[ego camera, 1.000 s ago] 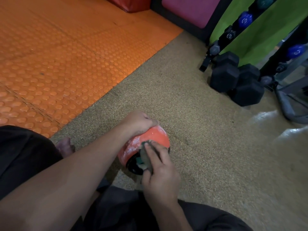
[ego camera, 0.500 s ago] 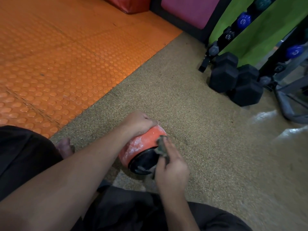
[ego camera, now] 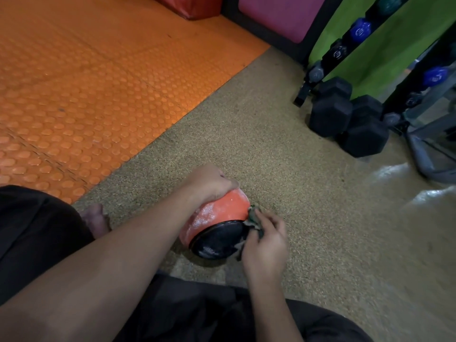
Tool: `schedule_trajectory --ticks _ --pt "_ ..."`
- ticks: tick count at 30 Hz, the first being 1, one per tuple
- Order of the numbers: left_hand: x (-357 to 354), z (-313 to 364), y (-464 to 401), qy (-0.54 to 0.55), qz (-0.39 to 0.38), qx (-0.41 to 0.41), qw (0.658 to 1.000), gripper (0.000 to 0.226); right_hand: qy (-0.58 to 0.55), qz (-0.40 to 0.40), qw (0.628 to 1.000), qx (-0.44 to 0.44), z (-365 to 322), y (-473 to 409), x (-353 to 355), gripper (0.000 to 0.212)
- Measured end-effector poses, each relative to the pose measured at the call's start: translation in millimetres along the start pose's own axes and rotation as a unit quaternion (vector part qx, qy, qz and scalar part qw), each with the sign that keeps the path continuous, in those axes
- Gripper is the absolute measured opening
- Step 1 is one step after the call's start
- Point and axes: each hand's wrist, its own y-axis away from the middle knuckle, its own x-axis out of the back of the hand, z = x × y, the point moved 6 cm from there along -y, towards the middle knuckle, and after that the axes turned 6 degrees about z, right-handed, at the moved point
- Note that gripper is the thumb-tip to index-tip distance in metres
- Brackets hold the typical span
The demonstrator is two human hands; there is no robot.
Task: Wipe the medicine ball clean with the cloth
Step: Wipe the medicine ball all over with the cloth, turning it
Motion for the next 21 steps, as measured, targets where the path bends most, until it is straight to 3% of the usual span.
schedule_trajectory --ticks 2,6,8,11,13,17,19,21 --pt "0.5 3.2 -2.8 -0.006 -0.008 0.004 1.0 0.046 0.005 0.012 0.999 0.051 -19.7 16.8 -5.0 0.052" --pt "0.5 2.8 -12.2 -0.005 -0.019 0.02 1.0 0.045 0.075 -0.057 0.963 0.253 -53.1 45.6 -17.4 0.072" --pt "-1.6 4.6 -14.6 -0.006 -0.008 0.023 1.0 0.045 0.074 -0.042 0.972 0.221 -38.2 25.4 -11.8 0.069" --pt "-8.8 10.8 -14.0 -0.021 -0.008 0.023 0.999 0.044 0.019 0.024 0.996 0.081 -10.6 -1.1 -1.2 0.054" --pt "-11.8 18.2 -13.5 -0.044 -0.013 0.02 0.999 0.048 0.055 0.034 0.991 0.121 -23.5 8.6 -1.1 0.054" --pt "-15.0 28.4 -15.0 -0.074 -0.02 0.026 0.997 0.058 0.157 -0.08 0.923 0.341 -60.9 46.6 -18.2 0.065" --pt "-15.7 31.2 -15.7 -0.083 -0.016 0.023 0.996 0.057 0.158 -0.058 0.934 0.317 -51.7 26.9 -13.1 0.063" --pt "-19.0 32.2 -17.0 -0.079 -0.02 0.021 0.996 0.045 0.108 0.004 0.973 0.206 -30.7 -1.6 -1.8 0.061"
